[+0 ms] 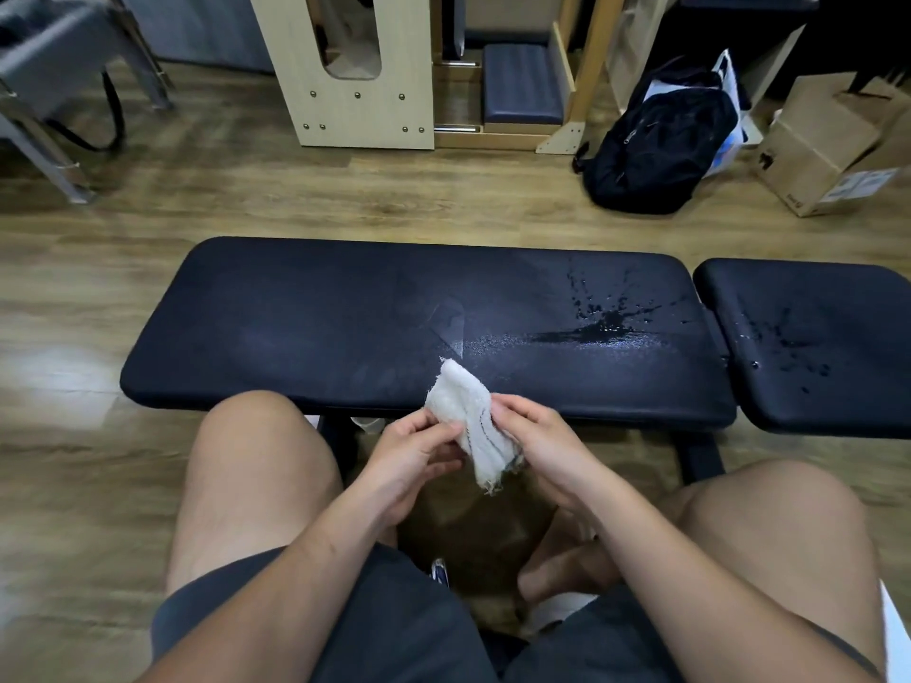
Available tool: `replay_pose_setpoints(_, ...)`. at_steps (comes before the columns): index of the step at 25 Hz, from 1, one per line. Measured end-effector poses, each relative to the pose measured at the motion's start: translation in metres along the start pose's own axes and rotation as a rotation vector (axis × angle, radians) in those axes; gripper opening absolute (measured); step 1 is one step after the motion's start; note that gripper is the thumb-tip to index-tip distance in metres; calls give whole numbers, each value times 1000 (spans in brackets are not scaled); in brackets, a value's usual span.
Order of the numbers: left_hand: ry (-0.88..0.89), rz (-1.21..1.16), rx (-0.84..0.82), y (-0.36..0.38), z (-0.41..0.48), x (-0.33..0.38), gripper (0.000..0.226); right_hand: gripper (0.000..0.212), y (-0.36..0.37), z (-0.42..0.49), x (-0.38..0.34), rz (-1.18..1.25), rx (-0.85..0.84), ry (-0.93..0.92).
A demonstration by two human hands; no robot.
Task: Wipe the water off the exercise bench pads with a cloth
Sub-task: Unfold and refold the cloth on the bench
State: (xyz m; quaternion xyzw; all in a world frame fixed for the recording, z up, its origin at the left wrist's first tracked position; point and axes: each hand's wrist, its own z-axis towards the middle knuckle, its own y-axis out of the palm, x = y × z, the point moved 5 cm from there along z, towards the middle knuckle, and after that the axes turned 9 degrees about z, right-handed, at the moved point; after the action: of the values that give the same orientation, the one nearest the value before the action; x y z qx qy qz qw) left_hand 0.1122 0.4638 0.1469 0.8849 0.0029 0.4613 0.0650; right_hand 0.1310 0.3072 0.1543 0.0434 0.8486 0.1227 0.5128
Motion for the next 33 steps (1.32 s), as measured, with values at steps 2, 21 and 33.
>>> replay_pose_setpoints(2,-8,10,-5,1,0,-1,12,32,2,-4,2,53,-52,67)
replay_pose_setpoints(21,-43,-100,56,-3,3,-5,23,27,-44,-10,4,313,67,200)
replay_pose_setpoints(33,-128,375,83,-7,7,-14,15,10,-81,3,-74,-264,324,-195)
